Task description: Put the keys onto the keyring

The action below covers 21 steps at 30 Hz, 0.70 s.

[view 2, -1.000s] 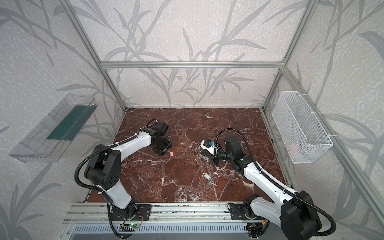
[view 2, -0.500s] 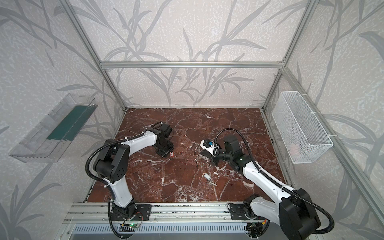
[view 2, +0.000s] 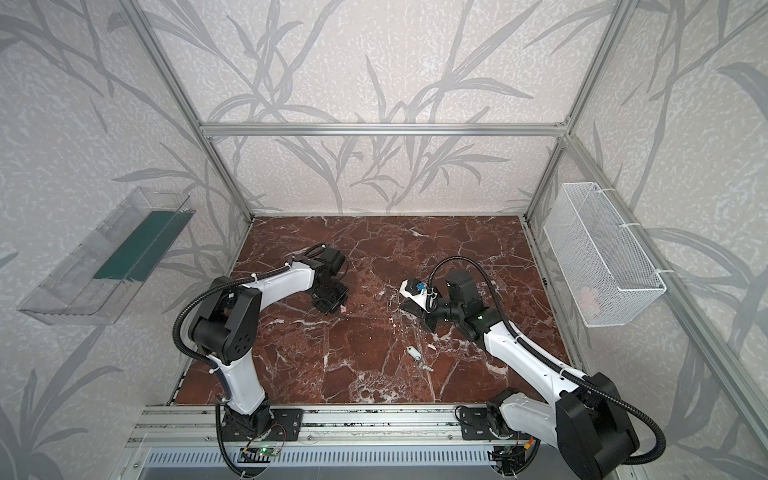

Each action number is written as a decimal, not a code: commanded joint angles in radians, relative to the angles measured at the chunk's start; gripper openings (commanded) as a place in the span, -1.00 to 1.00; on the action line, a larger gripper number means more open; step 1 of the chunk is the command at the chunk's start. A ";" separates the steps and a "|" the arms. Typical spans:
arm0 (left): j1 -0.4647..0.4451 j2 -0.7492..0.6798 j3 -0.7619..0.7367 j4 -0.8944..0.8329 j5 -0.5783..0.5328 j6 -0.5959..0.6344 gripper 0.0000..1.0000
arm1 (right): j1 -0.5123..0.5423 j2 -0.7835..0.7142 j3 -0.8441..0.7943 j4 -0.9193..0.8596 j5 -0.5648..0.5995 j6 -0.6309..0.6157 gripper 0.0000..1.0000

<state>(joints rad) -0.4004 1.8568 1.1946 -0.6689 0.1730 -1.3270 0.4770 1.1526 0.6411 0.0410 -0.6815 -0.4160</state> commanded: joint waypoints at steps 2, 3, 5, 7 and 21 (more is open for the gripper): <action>-0.008 0.005 -0.026 -0.011 0.005 -0.028 -0.53 | 0.004 0.006 -0.001 0.023 -0.015 -0.001 -1.00; -0.008 0.003 -0.034 -0.008 0.008 -0.027 -0.58 | 0.005 0.006 -0.001 0.023 -0.015 -0.002 -1.00; -0.007 -0.003 -0.045 -0.005 0.007 -0.031 -0.60 | 0.005 0.007 -0.001 0.023 -0.015 -0.001 -1.00; -0.008 -0.009 -0.052 -0.003 0.001 -0.033 -0.61 | 0.005 0.010 0.000 0.022 -0.015 -0.003 -1.00; -0.008 -0.057 -0.056 0.002 -0.010 0.008 -0.81 | 0.004 0.015 -0.001 0.022 -0.013 0.000 -1.00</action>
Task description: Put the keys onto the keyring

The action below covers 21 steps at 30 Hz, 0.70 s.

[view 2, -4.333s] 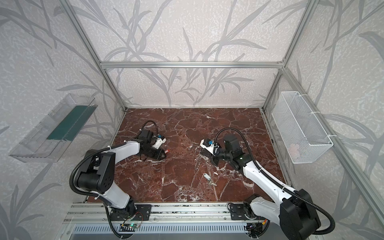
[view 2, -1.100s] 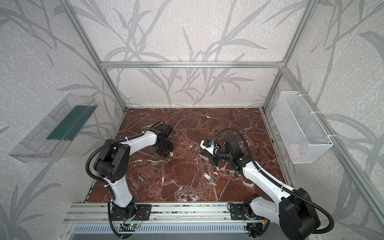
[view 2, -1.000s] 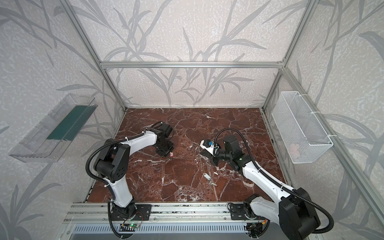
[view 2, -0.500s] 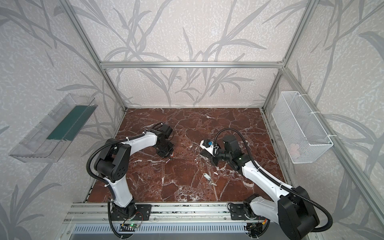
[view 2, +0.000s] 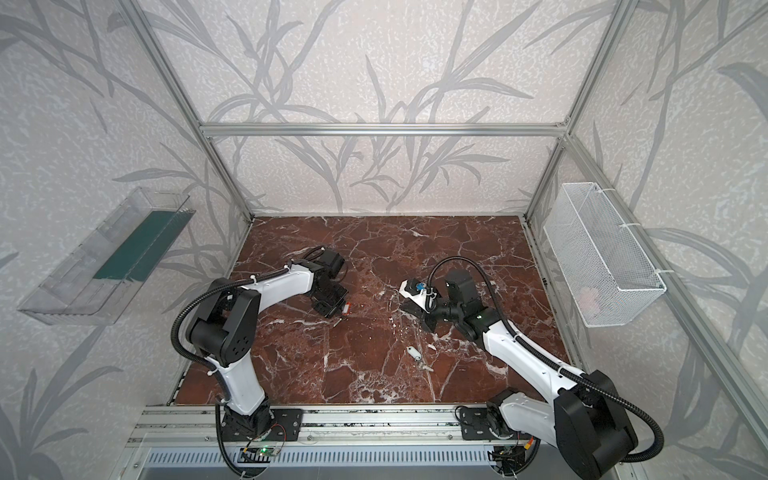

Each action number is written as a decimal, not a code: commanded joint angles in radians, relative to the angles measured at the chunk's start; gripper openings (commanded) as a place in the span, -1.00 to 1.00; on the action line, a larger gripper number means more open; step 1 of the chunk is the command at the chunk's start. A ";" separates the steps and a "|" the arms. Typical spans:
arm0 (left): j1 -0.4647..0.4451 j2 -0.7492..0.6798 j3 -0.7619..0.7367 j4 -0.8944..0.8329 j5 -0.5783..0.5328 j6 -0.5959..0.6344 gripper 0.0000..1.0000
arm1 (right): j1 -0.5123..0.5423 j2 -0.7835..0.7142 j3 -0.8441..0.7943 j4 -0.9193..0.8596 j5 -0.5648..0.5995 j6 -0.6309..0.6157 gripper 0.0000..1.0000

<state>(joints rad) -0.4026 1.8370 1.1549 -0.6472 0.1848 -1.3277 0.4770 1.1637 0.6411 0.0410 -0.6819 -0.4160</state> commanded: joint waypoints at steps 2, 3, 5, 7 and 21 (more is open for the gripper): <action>-0.006 -0.055 -0.018 -0.012 -0.025 0.029 -0.89 | 0.004 0.005 0.000 0.023 -0.013 0.002 -1.00; -0.007 -0.066 -0.018 -0.012 -0.030 0.038 -0.90 | 0.006 0.005 0.000 0.026 -0.013 0.004 -1.00; -0.007 -0.083 -0.018 -0.011 -0.039 0.060 -0.94 | 0.006 0.008 0.000 0.023 -0.012 0.006 -1.00; -0.009 -0.091 -0.015 -0.032 -0.053 0.066 -0.94 | 0.006 0.010 0.003 0.017 -0.010 0.006 -1.00; -0.062 -0.178 -0.012 -0.021 -0.177 0.026 -0.16 | 0.008 0.009 0.014 -0.013 0.010 0.000 -1.00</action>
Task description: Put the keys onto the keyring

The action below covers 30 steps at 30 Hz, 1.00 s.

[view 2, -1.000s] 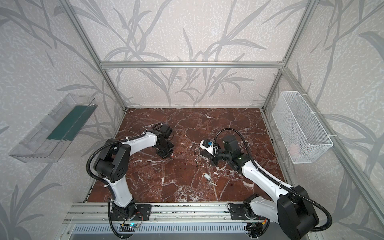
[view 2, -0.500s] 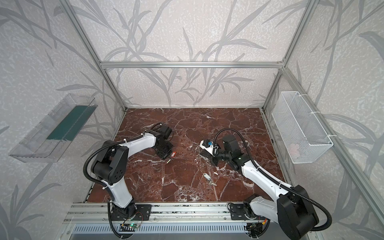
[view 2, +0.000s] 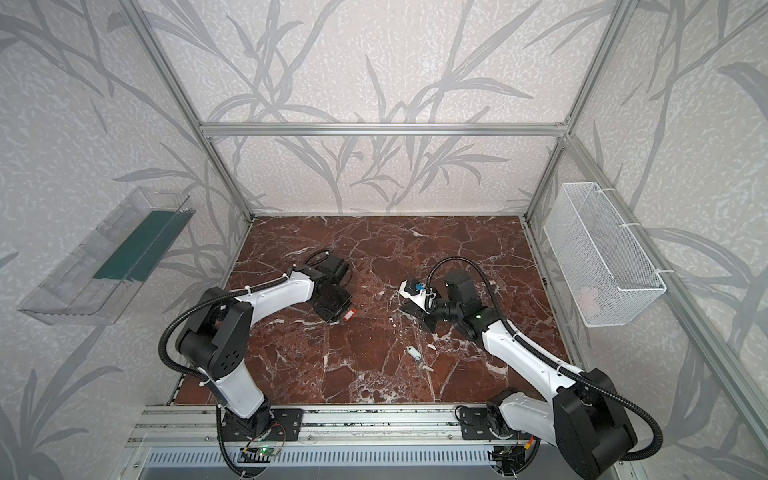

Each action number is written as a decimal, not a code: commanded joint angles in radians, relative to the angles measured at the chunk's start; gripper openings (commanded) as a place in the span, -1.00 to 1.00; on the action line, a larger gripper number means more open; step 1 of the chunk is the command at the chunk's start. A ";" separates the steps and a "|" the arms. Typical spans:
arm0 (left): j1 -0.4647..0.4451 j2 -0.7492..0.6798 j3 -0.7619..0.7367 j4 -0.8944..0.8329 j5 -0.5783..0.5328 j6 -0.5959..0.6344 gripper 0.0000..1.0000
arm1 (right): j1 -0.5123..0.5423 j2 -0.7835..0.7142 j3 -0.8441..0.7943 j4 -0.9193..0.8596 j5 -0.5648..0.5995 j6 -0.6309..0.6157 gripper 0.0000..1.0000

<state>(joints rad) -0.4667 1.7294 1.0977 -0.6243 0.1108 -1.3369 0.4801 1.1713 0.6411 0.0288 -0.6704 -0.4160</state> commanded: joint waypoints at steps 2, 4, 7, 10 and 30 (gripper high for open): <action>0.004 -0.103 0.060 -0.048 -0.139 0.135 -0.08 | 0.006 0.005 0.015 0.000 -0.001 0.000 -1.00; 0.008 -0.129 0.074 -0.046 -0.189 0.272 -0.04 | 0.006 0.006 0.015 -0.001 0.002 -0.003 -1.00; 0.010 -0.182 0.079 0.027 -0.246 0.595 -0.05 | 0.006 0.001 0.017 -0.016 0.009 -0.020 -1.00; 0.007 -0.249 0.039 0.160 -0.192 0.973 -0.09 | 0.005 -0.005 0.020 -0.033 0.021 -0.039 -1.00; 0.009 -0.314 -0.228 0.229 0.133 2.138 -0.14 | 0.006 -0.121 0.047 -0.157 0.024 -0.053 -1.00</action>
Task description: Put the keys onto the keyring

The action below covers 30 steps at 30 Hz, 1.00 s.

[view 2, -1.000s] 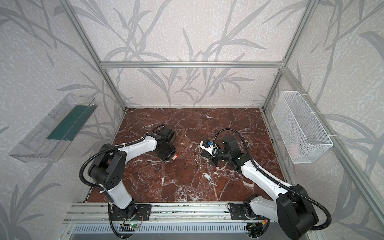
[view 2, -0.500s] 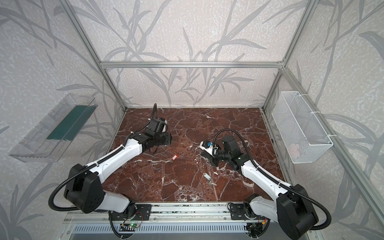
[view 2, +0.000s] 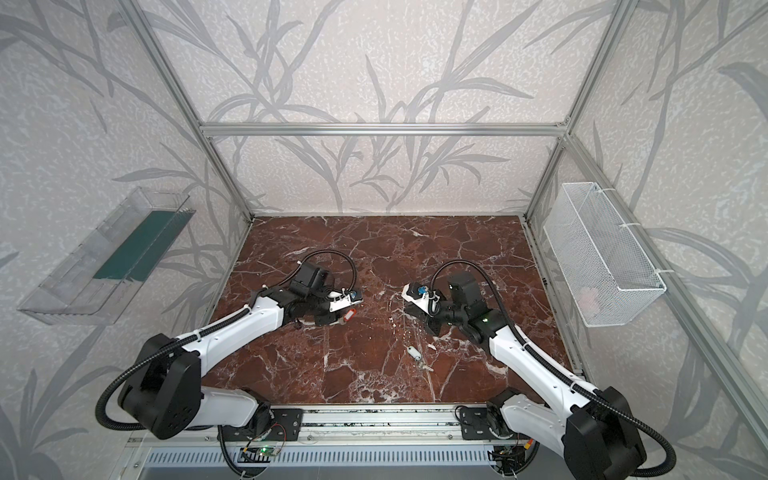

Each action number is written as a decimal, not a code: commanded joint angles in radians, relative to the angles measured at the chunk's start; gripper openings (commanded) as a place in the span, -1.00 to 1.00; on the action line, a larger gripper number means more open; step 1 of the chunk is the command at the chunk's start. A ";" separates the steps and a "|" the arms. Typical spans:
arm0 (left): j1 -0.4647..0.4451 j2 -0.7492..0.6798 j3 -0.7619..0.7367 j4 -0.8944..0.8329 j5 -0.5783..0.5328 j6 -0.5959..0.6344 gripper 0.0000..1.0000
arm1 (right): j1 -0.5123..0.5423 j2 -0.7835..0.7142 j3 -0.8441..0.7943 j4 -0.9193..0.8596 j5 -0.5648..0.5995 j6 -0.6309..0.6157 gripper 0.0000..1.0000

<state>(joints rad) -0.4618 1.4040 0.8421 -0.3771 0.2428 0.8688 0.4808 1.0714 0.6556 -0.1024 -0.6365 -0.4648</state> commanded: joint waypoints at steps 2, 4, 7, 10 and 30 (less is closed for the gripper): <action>0.004 0.019 0.062 -0.047 -0.026 -0.219 -0.11 | 0.005 -0.021 0.030 -0.028 -0.011 -0.005 -1.00; 0.003 0.021 0.086 -0.071 -0.086 -0.369 -0.11 | 0.005 -0.019 0.029 -0.028 -0.015 -0.002 -1.00; 0.003 0.035 0.132 -0.132 -0.177 -0.639 -0.12 | 0.005 -0.020 0.022 -0.016 -0.019 0.009 -1.00; 0.004 0.077 0.181 -0.228 -0.146 -0.792 -0.11 | 0.005 -0.024 0.012 -0.002 -0.021 0.020 -1.00; -0.024 0.190 0.065 -0.151 -0.182 -1.356 0.18 | 0.006 -0.089 -0.009 0.033 -0.059 0.055 -1.00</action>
<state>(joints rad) -0.4782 1.5810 0.9184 -0.5842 0.0765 -0.4145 0.4808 1.0096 0.6537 -0.1024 -0.6674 -0.4259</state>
